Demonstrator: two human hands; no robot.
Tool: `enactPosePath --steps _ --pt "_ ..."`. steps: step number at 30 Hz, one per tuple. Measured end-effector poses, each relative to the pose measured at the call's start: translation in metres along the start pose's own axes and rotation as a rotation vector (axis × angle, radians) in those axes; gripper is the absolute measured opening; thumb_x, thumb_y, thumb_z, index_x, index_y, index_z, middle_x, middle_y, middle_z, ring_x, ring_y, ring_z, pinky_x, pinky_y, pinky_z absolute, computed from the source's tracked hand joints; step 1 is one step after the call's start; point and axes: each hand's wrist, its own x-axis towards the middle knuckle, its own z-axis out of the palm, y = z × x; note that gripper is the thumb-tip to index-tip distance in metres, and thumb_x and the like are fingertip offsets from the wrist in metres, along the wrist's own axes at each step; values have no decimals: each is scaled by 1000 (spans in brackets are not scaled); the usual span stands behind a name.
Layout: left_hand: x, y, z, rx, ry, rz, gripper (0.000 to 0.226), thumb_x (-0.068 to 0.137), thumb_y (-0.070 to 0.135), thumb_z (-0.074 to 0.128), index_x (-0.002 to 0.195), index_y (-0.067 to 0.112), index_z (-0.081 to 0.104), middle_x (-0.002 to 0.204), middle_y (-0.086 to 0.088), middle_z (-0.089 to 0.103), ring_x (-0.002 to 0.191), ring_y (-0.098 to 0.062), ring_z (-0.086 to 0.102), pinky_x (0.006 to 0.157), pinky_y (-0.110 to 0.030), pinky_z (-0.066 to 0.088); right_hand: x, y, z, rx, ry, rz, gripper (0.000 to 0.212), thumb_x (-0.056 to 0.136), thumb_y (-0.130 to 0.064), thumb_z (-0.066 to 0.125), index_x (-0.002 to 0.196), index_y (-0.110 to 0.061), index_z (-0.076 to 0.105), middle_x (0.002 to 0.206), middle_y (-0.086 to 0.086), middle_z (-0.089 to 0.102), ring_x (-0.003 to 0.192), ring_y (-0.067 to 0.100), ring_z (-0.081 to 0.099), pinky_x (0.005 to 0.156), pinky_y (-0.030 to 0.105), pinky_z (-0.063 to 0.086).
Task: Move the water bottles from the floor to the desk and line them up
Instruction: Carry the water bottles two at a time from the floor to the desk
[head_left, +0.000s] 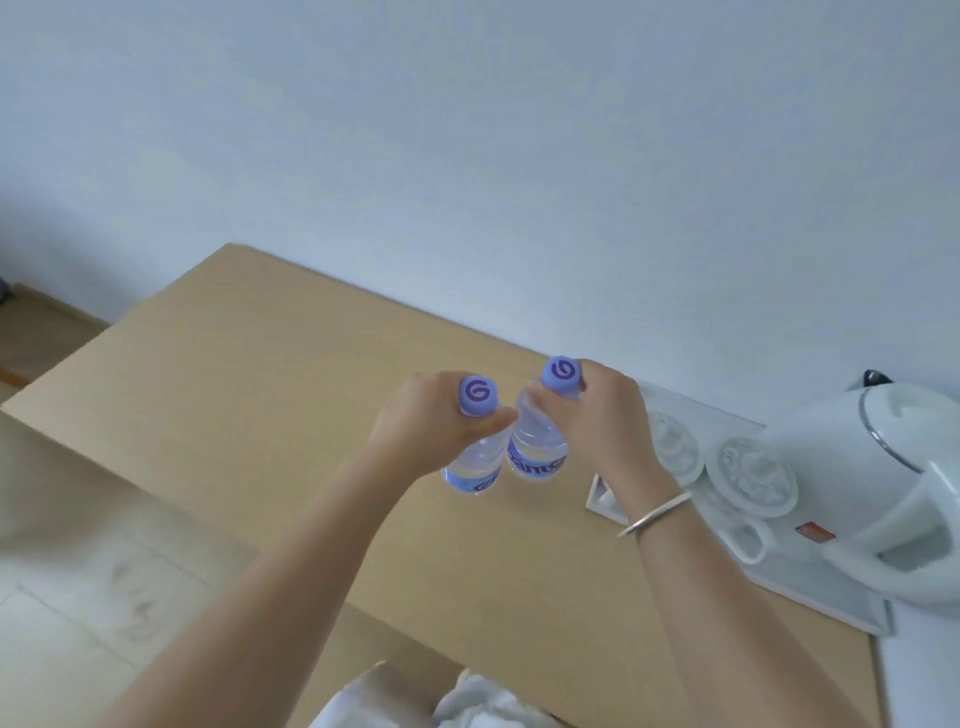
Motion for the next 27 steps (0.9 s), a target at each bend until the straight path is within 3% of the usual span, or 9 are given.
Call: enactPosePath --steps 6,10,15,18,21,23,25,27 --pt "86 6 10 -2 -168 128 50 73 46 67 54 19 28 51 8 29 54 -15 28 55 -31 27 63 9 7 47 217 210 32 76 -24 68 62 -8 45 52 -2 35 57 19 32 52 29 29" --pt "129 14 19 42 -221 215 43 77 43 66 58 22 34 52 8 37 55 -14 35 55 -28 31 87 14 14 59 331 300 30 77 -19 67 61 -9 44 53 -3 36 52 14 30 49 25 28" --pt "157 26 30 61 -254 249 44 79 42 66 56 26 32 51 8 37 51 -8 34 49 -24 26 104 22 15 51 454 393 27 75 -25 69 69 -2 56 55 -3 44 53 13 37 48 21 31" --pt "165 26 31 66 -256 247 43 79 45 65 57 25 34 53 8 39 52 -9 35 49 -24 28 104 25 17 26 502 392 25 78 -24 69 72 -3 56 59 -4 47 56 13 41 48 13 33" --pt "165 23 32 73 -260 260 37 79 45 64 61 23 41 57 7 44 58 -14 41 51 -26 32 101 23 19 32 495 397 22 80 -24 68 82 -5 57 70 -4 53 65 14 48 53 7 35" --pt "162 22 32 60 -264 265 30 79 45 64 74 18 51 68 4 54 68 -18 49 59 -29 40 99 19 20 69 470 412 24 80 -24 68 91 -6 58 82 -2 58 76 14 53 55 9 36" --pt "159 20 32 34 -260 260 33 79 45 66 90 15 57 83 2 61 80 -20 56 69 -32 46 94 17 22 71 450 419 33 81 -27 68 104 -7 56 102 2 58 93 16 54 65 19 35" --pt "154 15 34 51 -266 240 41 78 46 66 101 14 55 92 0 61 87 -21 57 73 -35 48 84 15 23 50 443 437 45 84 -28 64 121 -7 50 118 3 52 110 17 49 74 16 29"
